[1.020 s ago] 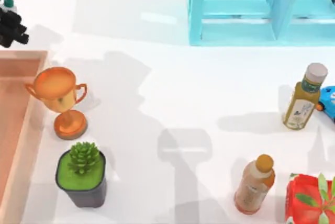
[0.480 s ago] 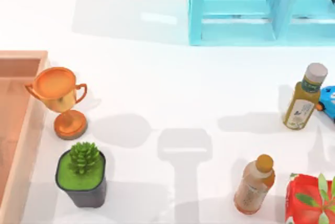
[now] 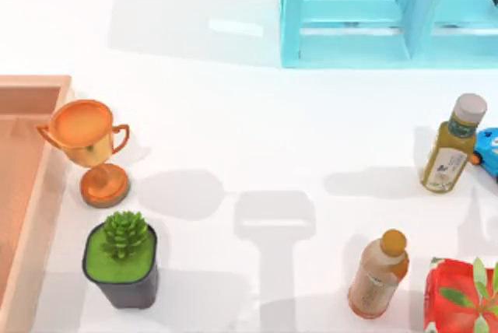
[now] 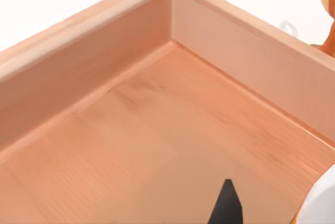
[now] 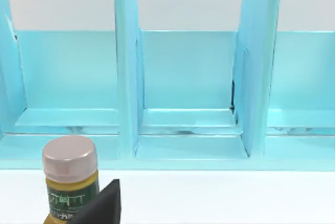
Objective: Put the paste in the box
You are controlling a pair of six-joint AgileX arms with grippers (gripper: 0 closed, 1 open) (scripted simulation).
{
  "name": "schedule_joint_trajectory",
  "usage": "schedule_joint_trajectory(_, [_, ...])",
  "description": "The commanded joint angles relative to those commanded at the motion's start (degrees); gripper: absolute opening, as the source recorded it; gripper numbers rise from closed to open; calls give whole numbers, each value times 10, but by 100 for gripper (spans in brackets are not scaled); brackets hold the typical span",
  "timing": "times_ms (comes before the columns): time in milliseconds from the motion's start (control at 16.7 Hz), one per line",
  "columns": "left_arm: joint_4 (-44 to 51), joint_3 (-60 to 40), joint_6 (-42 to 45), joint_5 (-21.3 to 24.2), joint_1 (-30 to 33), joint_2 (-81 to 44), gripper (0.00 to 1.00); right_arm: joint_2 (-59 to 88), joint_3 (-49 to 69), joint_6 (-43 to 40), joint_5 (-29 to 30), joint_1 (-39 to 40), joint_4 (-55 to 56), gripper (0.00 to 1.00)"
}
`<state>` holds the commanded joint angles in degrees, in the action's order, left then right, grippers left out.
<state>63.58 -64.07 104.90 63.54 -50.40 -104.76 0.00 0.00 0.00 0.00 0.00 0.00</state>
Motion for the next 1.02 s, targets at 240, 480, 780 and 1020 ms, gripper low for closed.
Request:
schedule_joint_trajectory(240, [-10, 2, -7, -1, 7, -2, 0, 0, 0, 0, 0, 0, 0, 100])
schedule_joint_trajectory(480, [-89, 30, -67, 0, 27, 1, 0, 0, 0, 0, 0, 0, 0, 100])
schedule_joint_trajectory(780, [-193, 61, -132, 6, 58, 4, 0, 0, 0, 0, 0, 0, 0, 100])
schedule_joint_trajectory(1020, [-282, 96, -200, 6, 88, 0, 0, 0, 0, 0, 0, 0, 0, 100])
